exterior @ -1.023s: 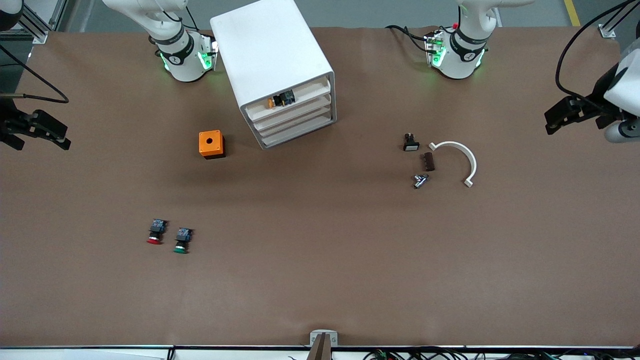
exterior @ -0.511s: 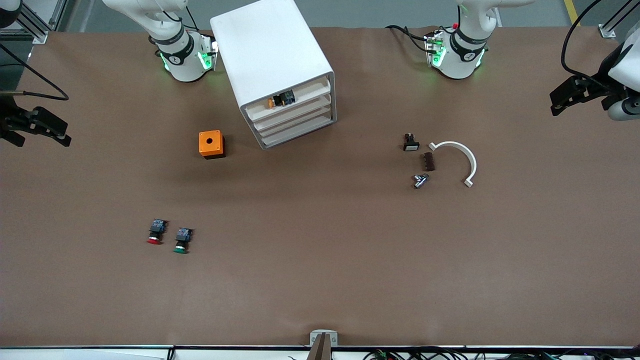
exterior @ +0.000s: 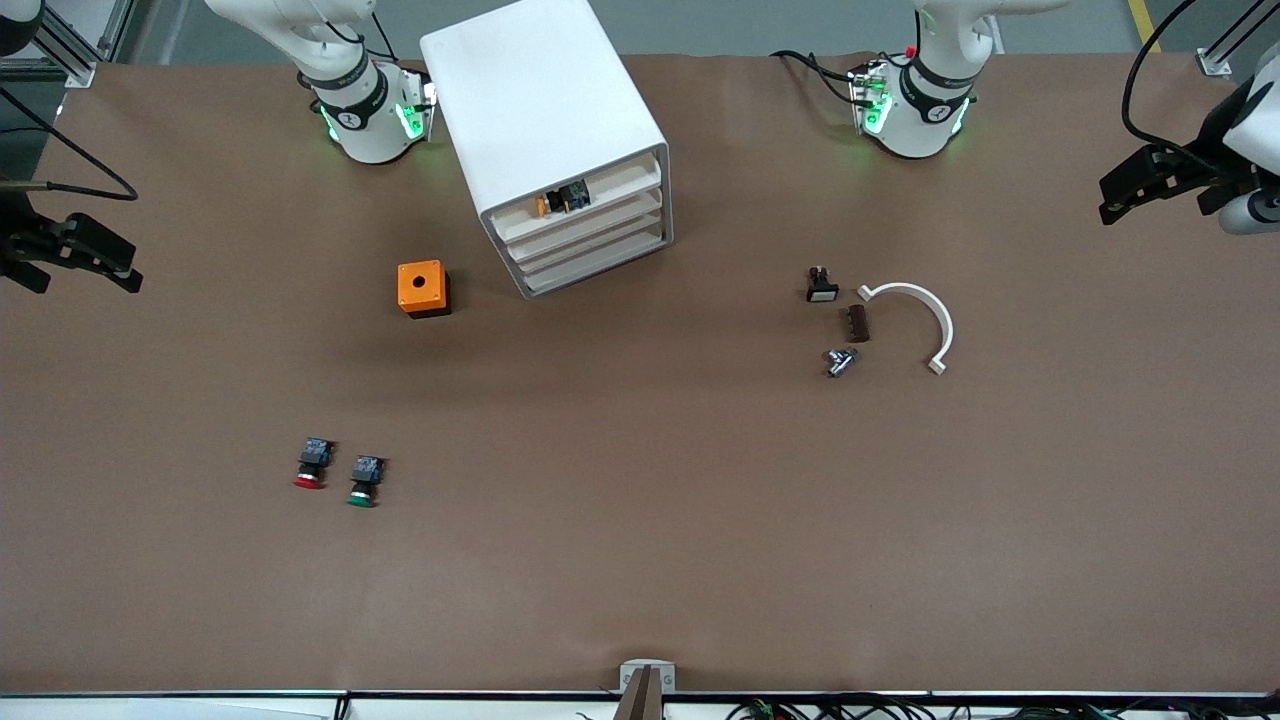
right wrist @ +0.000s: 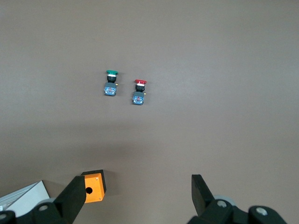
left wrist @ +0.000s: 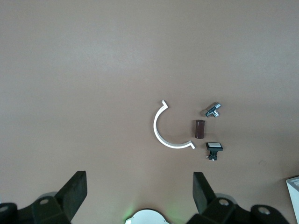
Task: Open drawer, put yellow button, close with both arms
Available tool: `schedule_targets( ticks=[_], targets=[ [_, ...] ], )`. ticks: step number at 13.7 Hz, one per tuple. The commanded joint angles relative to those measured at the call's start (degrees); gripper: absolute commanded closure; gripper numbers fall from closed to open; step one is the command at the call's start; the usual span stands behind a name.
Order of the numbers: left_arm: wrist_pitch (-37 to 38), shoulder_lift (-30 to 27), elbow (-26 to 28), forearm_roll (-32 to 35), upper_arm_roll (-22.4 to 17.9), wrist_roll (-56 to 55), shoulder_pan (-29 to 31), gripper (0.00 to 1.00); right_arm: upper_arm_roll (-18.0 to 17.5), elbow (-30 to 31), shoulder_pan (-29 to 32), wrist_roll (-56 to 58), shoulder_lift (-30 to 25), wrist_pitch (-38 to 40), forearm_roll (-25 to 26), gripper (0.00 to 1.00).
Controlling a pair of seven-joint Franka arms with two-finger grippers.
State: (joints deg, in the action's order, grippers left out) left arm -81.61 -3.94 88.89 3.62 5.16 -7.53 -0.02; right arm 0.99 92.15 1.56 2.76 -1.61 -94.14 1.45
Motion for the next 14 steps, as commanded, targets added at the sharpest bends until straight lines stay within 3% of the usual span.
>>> schedule_targets(
  ticks=[1,14],
  targets=[
    [-0.39,-1.16,1.29,-0.99,-0.07,1.29,-0.16,0.0,-0.99,0.48,0.99,-0.12,-1.12,0.44,0.48,0.0],
    [-0.39,-1.43,2.86,-2.04,0.2,1.47,-0.42,0.0,-0.9,0.57,0.99,-0.12,-1.12,0.53,0.4,0.0]
  ],
)
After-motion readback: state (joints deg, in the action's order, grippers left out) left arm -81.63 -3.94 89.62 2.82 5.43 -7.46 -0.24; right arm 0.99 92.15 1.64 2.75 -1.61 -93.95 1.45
